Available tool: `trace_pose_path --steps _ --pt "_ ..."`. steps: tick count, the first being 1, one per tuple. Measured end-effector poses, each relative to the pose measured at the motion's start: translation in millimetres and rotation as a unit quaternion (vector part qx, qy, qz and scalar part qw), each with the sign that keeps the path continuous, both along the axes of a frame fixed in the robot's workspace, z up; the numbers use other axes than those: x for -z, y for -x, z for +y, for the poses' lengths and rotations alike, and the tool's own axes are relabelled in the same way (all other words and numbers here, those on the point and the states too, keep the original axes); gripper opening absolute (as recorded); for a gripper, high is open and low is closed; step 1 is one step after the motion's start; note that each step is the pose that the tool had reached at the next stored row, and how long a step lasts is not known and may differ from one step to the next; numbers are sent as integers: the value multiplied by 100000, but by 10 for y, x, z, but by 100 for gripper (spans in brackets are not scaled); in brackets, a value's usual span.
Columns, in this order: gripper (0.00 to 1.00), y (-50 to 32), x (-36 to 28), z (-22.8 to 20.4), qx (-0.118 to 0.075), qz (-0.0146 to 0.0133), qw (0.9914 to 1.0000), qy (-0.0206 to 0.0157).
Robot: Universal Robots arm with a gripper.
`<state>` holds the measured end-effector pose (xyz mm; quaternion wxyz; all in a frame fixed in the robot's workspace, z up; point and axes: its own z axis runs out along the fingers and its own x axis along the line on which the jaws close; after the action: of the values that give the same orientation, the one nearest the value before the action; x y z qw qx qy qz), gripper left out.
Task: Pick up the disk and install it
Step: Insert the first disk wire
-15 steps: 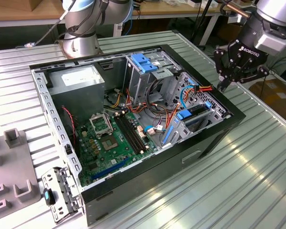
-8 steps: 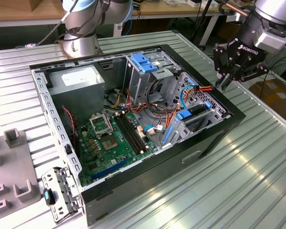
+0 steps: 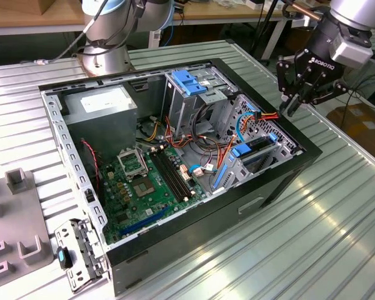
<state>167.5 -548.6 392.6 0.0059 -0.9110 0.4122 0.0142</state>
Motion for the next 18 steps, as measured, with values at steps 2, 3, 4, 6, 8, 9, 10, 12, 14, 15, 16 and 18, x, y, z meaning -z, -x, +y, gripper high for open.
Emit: trace_pose_path --steps 2,3,4,6,8,9,10,12,14,15,16,18 --pt "25 -5 6 31 -620 2 99998 -7" --pt "25 -6 7 31 -695 0 99998 -6" --pt "25 -6 7 32 -699 2 99998 -1" --pt "25 -6 6 32 -705 -1 99998 2" --pt "25 -6 6 32 -706 -11 99998 0" --pt "25 -6 7 32 -709 -15 99997 -2" --pt "25 -6 6 32 -711 -24 99997 2" --pt "25 -6 6 33 -710 -34 99997 0" --pt "25 -6 6 32 -712 -54 99997 1" --pt "25 -6 6 32 -719 -54 99997 4" --pt "25 -6 12 34 -1012 -56 99995 62" --pt "26 -6 20 37 -1186 -65 99993 58"
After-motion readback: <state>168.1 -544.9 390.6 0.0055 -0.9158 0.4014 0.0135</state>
